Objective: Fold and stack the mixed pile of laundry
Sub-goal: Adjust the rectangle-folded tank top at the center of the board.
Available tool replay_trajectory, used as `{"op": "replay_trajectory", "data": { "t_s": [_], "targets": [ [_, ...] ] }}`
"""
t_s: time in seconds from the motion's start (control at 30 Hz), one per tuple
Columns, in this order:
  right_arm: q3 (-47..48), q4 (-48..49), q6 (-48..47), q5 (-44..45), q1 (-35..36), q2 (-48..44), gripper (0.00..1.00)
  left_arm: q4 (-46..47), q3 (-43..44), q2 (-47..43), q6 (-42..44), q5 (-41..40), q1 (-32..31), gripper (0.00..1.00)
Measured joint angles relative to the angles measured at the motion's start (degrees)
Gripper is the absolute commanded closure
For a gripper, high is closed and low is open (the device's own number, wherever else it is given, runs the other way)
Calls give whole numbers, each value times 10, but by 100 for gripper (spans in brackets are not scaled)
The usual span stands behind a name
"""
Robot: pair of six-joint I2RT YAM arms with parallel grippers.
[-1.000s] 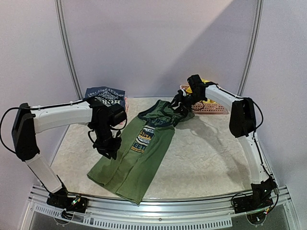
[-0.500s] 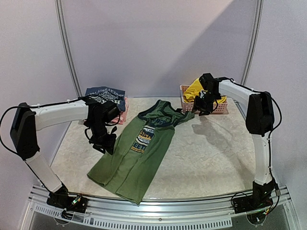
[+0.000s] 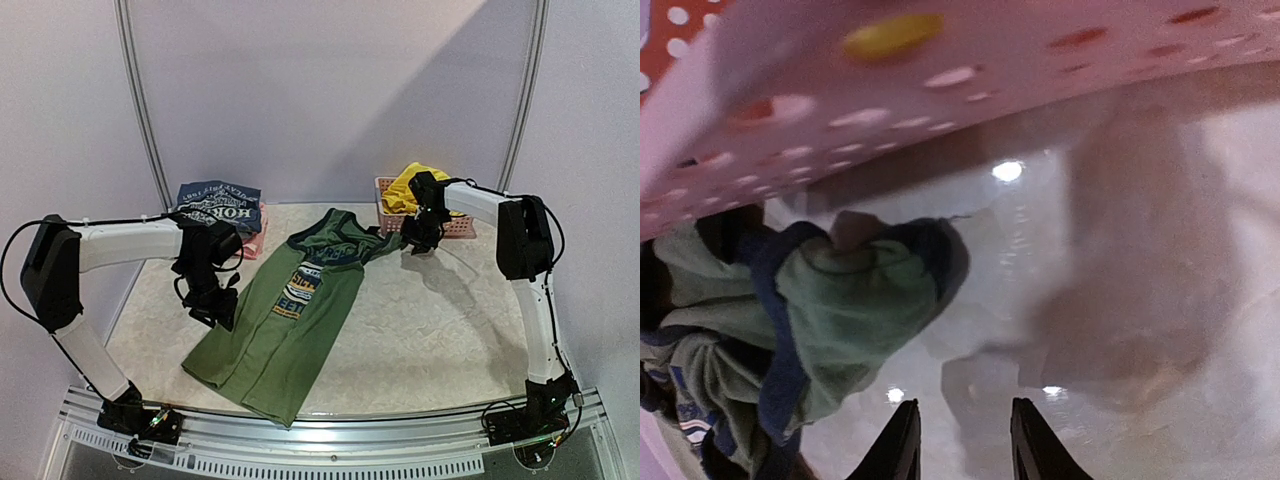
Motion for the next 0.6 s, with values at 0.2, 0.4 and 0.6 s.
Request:
{"op": "replay_trajectory", "data": {
  "t_s": [0.2, 0.4, 0.6],
  "targets": [
    [32, 33, 23, -29, 0, 26, 85, 25, -50, 0, -4, 12, 3, 63],
    [63, 70, 38, -60, 0, 55, 100, 56, -105, -5, -16, 28, 4, 65],
    [99, 99, 51, -90, 2, 85, 100, 74, -157, -52, -43, 45, 4, 66]
  ]
}}
